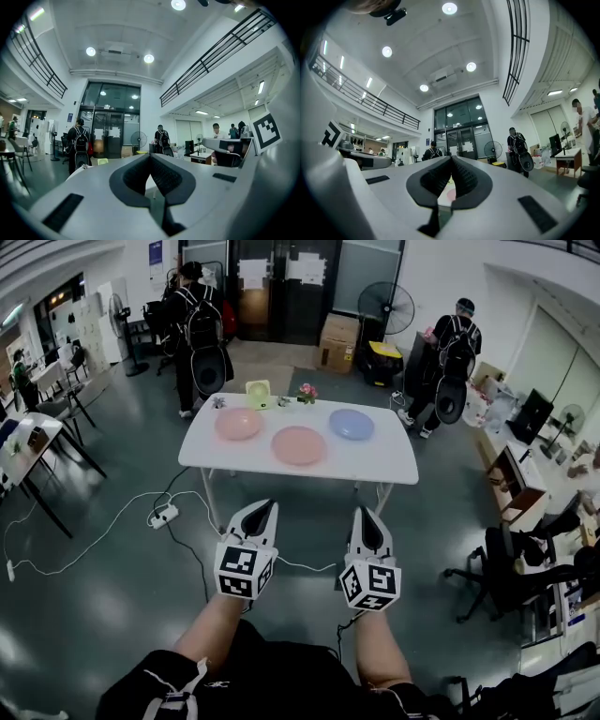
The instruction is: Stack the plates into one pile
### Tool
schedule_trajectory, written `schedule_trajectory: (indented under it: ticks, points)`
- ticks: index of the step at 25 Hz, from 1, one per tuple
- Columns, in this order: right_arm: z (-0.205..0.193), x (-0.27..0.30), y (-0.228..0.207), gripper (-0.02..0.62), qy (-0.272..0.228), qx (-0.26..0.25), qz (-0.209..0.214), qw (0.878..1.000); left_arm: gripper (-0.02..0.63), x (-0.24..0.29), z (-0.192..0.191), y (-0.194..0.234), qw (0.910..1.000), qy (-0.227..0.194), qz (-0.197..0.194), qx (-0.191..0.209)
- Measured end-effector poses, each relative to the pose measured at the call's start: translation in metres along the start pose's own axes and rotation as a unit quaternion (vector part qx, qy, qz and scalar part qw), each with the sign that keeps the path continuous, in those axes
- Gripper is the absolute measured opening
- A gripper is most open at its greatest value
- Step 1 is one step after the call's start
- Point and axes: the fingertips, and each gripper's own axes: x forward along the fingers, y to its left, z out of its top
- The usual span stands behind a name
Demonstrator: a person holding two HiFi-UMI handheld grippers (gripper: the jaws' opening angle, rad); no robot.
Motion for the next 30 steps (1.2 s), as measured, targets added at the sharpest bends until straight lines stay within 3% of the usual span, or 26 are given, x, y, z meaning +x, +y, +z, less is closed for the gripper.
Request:
schedule_trajectory:
  ticks: [6, 15, 22, 30]
  points:
    - [-0.001, 0.002, -0.03, 0.015, 0.003, 0.01, 0.002, 1.0, 0.012, 0.027, 0.003, -0.028, 0.9999, -0.001, -0.01, 0.008]
    - [-0.022, 0.059, -0.055, 0.015, 0.011, 0.024, 0.005, 1.0, 0.012, 0.097, -0.006, -0.017, 0.9997, -0.001, -0.023, 0.002]
    - [-0.034, 0.16, -0.068, 0.015, 0.001, -0.006, 0.001, 1.0, 0.012, 0.189, -0.018, 0.031, 0.9994, 0.009, -0.033, 0.001]
    - [-0.029, 0.325, -0.091, 0.015, -0.009, -0.017, -0.031, 0.999, 0.012, 0.336, 0.01, 0.112, 0.9954, -0.002, -0.092, -0.025]
